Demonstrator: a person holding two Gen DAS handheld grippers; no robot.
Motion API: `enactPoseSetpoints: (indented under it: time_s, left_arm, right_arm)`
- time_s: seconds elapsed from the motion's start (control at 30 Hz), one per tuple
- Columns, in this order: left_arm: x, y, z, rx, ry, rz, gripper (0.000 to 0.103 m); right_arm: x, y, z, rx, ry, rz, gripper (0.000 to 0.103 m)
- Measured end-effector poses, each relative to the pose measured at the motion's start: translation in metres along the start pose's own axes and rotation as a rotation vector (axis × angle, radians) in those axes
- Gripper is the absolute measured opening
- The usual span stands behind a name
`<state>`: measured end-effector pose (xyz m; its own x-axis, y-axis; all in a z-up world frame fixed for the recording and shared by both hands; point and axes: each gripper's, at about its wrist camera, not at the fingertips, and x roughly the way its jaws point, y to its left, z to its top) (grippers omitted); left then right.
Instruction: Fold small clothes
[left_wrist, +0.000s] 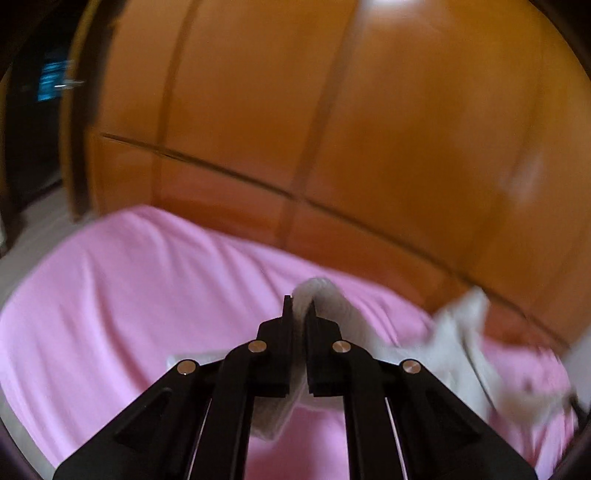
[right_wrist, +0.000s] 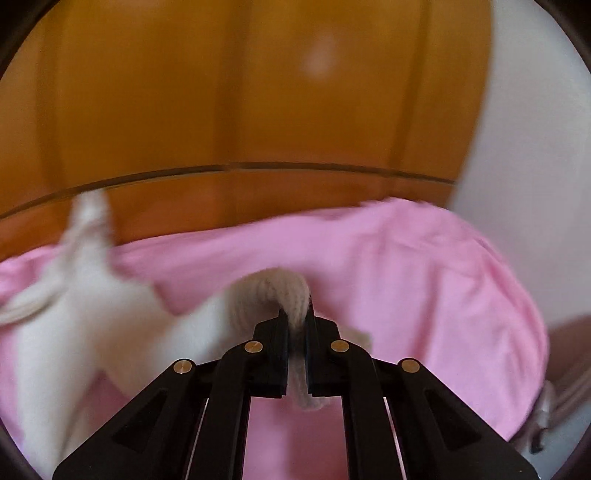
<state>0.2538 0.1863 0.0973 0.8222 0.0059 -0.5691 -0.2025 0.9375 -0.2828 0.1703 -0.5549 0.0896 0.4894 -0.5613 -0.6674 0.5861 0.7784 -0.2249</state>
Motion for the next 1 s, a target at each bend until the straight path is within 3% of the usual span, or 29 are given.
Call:
enactPoseSetpoints:
  time_s: [0.1, 0.13, 0.17, 0.2, 0.23, 0.27, 0.3, 0.33, 0.37, 0.4, 0.43, 0.5, 0.57, 0.63, 0.73, 0.87, 0.9, 0.93, 0.97, 1.0]
  left_arm:
    - [0.041, 0.006, 0.036, -0.052, 0.006, 0.118, 0.008]
    - [0.054, 0.008, 0.041, -0.074, 0.020, 0.179, 0.018]
    - [0.060, 0.009, 0.041, -0.094, 0.011, 0.205, 0.045]
    - [0.062, 0.008, 0.037, -0.099, 0.004, 0.219, 0.056]
    - [0.061, 0.009, 0.030, -0.097, 0.001, 0.225, 0.073]
    - [0.060, 0.007, 0.021, -0.098, -0.006, 0.230, 0.073]
    - [0.060, 0.006, 0.011, -0.096, -0.002, 0.221, 0.072]
    - [0.060, 0.006, -0.004, -0.087, 0.041, 0.174, 0.070]
    - [0.063, 0.002, -0.021, -0.082, 0.085, 0.118, 0.062]
    - [0.063, 0.002, -0.033, -0.079, 0.112, 0.079, 0.059]
    - [0.068, -0.009, -0.062, -0.045, 0.187, -0.005, 0.054]
    - [0.073, -0.026, -0.109, 0.001, 0.301, -0.136, 0.044]
    - [0.077, -0.044, -0.156, 0.031, 0.412, -0.269, 0.039]
    - [0.080, -0.060, -0.195, 0.027, 0.506, -0.355, 0.039]
    - [0.081, -0.078, -0.243, -0.025, 0.604, -0.442, 0.039]
    - [0.072, -0.099, -0.267, -0.100, 0.628, -0.523, 0.041]
    - [0.073, -0.106, -0.274, -0.119, 0.636, -0.547, 0.041]
    - [0.075, -0.112, -0.277, -0.115, 0.644, -0.552, 0.040]
    - [0.075, -0.121, -0.277, -0.083, 0.647, -0.536, 0.009]
    - [0.075, -0.128, -0.280, -0.040, 0.656, -0.527, 0.006]
  right_arm:
    - [0.046, -0.025, 0.022, 0.084, 0.052, -0.122, 0.005]
    - [0.057, -0.029, 0.027, 0.118, 0.064, -0.147, 0.005]
    - [0.066, -0.034, 0.030, 0.149, 0.073, -0.139, 0.005]
    - [0.075, -0.037, 0.034, 0.169, 0.081, -0.108, 0.007]
    - [0.078, -0.040, 0.035, 0.169, 0.081, -0.092, 0.022]
    - [0.077, -0.038, 0.033, 0.161, 0.079, -0.099, 0.035]
    - [0.070, -0.034, 0.029, 0.149, 0.050, -0.108, 0.062]
    - [0.062, -0.029, 0.026, 0.134, 0.022, -0.110, 0.068]
    - [0.054, -0.022, 0.022, 0.113, 0.004, -0.095, 0.068]
    - [0.043, -0.014, 0.015, 0.095, 0.005, -0.028, 0.069]
    - [0.035, -0.006, 0.007, 0.092, 0.020, 0.048, 0.069]
    - [0.015, 0.020, -0.023, 0.069, 0.100, 0.281, 0.068]
    - [0.000, 0.048, -0.054, 0.061, 0.201, 0.505, 0.065]
    - [-0.018, 0.090, -0.097, 0.039, 0.339, 0.745, 0.053]
    - [-0.034, 0.141, -0.142, 0.036, 0.478, 0.958, 0.048]
    - [-0.036, 0.197, -0.178, 0.006, 0.598, 1.010, 0.048]
    - [-0.037, 0.209, -0.183, -0.018, 0.601, 1.020, 0.045]
    - [-0.040, 0.217, -0.184, -0.035, 0.585, 1.002, 0.035]
    - [-0.042, 0.220, -0.183, -0.043, 0.574, 0.997, 0.027]
    - [-0.047, 0.220, -0.178, -0.051, 0.553, 0.997, 0.012]
